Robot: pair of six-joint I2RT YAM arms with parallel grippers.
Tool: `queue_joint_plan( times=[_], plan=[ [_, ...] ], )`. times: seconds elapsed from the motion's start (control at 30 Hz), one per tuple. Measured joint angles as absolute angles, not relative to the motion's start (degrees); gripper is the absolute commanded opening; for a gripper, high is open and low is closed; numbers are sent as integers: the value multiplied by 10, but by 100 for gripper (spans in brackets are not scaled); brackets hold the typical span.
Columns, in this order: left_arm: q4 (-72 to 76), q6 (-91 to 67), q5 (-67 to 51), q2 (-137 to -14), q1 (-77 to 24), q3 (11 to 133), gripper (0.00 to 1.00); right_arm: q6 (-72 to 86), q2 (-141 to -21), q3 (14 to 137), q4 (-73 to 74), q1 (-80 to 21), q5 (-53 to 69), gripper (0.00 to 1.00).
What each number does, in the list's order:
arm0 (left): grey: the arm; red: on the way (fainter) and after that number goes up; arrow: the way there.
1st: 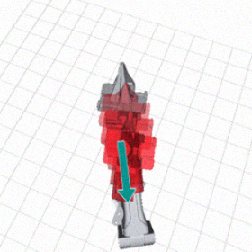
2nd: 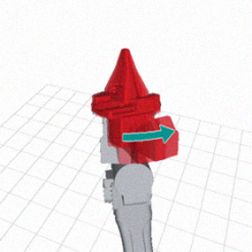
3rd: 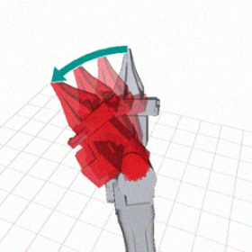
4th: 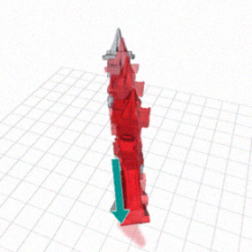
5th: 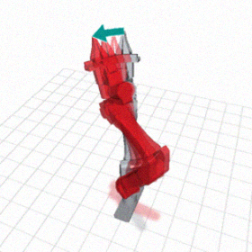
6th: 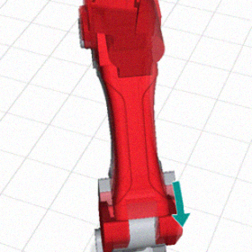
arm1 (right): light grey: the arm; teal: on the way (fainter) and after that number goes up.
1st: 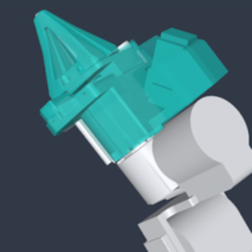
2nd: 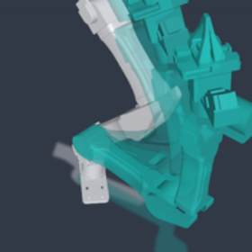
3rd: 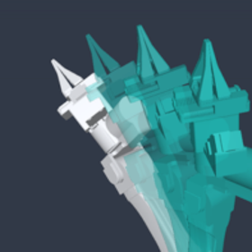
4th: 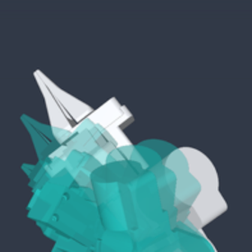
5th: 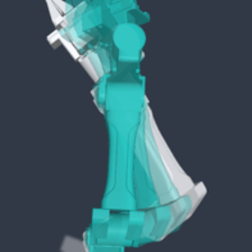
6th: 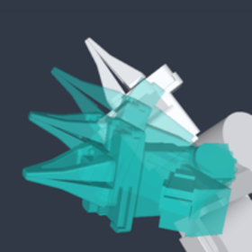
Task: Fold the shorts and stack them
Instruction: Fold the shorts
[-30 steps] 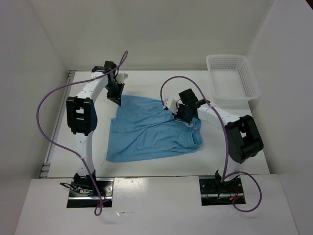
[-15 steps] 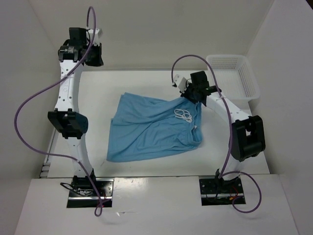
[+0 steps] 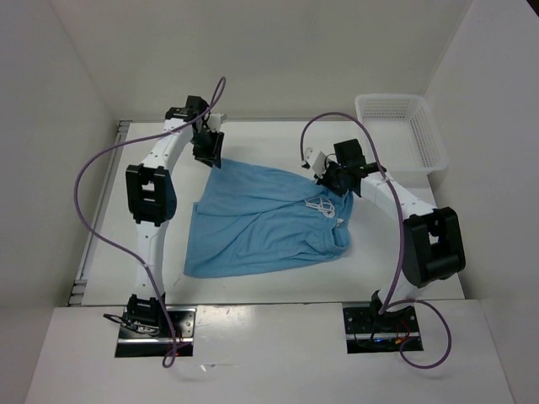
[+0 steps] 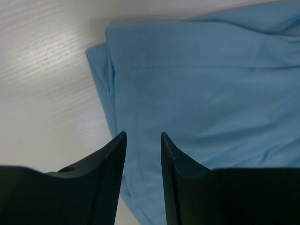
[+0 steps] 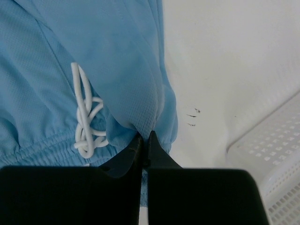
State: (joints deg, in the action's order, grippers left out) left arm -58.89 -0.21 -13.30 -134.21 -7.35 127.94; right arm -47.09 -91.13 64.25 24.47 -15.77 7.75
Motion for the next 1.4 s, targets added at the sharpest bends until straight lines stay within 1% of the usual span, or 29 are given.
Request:
queue_joint_plan(
  times=[0.07, 0.23, 0.3, 0.4, 0.77, 1.07, 1.33, 1.4],
  plan=[
    [-586, -2, -137, -1380, -76, 1319, 48, -474, -911, 641, 244, -160, 82, 0],
    [-575, -2, -140, -1426, -84, 1391, 48, -479, -914, 641, 241, -164, 88, 0],
    [-569, -2, -140, -1437, -88, 1406, 50, -481, -918, 641, 241, -164, 89, 0],
    [-565, -2, -140, -1451, -91, 1418, 50, -484, -925, 641, 242, -164, 89, 0],
    [-570, -2, -147, -1473, -86, 1417, 50, -488, -949, 641, 250, -164, 89, 0],
    [-569, -3, -157, -1464, -65, 1353, 48, -489, -952, 641, 254, -164, 91, 0],
    [-568, -3, -157, -1463, -60, 1348, 48, -492, -952, 641, 255, -164, 95, 0],
    [-568, -3, -159, -1463, -60, 1348, 44, -492, -952, 641, 256, -164, 95, 0]
  ],
)
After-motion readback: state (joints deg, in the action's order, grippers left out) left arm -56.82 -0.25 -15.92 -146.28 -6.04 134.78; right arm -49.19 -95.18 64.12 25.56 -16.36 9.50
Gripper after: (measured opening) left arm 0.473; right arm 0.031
